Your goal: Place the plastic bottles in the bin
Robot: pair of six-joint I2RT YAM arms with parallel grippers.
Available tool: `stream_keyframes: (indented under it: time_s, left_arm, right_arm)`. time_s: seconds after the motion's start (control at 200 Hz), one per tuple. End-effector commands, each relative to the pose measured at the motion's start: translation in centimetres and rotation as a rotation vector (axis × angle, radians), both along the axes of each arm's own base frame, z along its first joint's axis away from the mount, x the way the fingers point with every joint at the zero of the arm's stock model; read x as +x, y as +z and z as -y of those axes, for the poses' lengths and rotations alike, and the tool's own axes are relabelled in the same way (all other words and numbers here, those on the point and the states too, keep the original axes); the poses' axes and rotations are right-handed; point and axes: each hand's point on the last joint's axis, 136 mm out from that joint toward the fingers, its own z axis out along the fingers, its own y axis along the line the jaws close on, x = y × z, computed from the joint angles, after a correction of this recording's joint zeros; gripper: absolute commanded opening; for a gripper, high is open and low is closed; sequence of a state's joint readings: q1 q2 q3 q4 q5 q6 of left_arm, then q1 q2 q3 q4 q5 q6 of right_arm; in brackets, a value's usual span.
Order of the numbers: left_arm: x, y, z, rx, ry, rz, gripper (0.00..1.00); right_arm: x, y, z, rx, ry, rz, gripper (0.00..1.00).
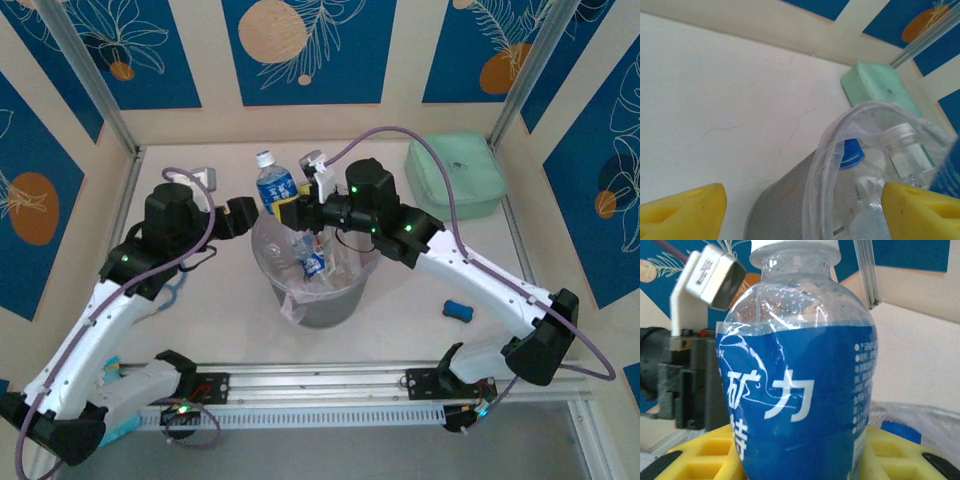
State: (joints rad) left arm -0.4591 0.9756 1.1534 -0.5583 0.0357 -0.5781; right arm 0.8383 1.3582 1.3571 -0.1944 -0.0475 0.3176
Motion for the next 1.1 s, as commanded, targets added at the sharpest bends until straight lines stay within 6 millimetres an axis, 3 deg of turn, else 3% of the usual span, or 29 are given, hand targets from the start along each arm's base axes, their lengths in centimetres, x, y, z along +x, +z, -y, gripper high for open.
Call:
stream_keyframes:
  time_s: [0.0, 0.17, 0.435, 0.63, 0.81, 1.001, 1.096]
  left_arm:
    - [0.7, 0.8, 0.8, -0.045, -0.024, 0.018, 0.8]
    - [1.1, 1.5, 1.3, -0.059, -0.038, 0.031, 0.79]
    - [1.5, 2.0, 1.5, -0.056, -0.042, 0.035, 0.8]
    - [2.0, 1.3, 2.0, -0.039, -0.055, 0.008, 0.84]
    - [2.8, 0.7, 2.8, -0.048, -0.072, -0.004, 0.85]
    - [3.1, 1.2, 3.4, -0.067, -0.093, 0.007, 0.85]
    - [3.0, 1.8, 3.3, -0.063, -0.094, 0.025, 0.85]
  right_arm:
    - [-1.3, -3.2, 1.9, -0.195, -0.011, -0.095, 0.19]
    - [-3.1, -5.0, 2.9, -0.302, 0.011, -0.185, 0.19]
    - [-2.6, -11.3, 2.9, -0.417, -0.028, -0.309, 0.19]
    - [-1.7, -16.3, 4.0, -0.573, -0.115, -0.38, 0.16]
    - [-2.1, -20.3, 5.1, -0.702, -0.163, -0.422, 0.15]
    - [-2.8, -21.5, 5.3, -0.733, -0.152, -0.424, 0.14]
    - [-2.3, -19.0, 5.1, -0.672, -0.139, -0.387, 0.1]
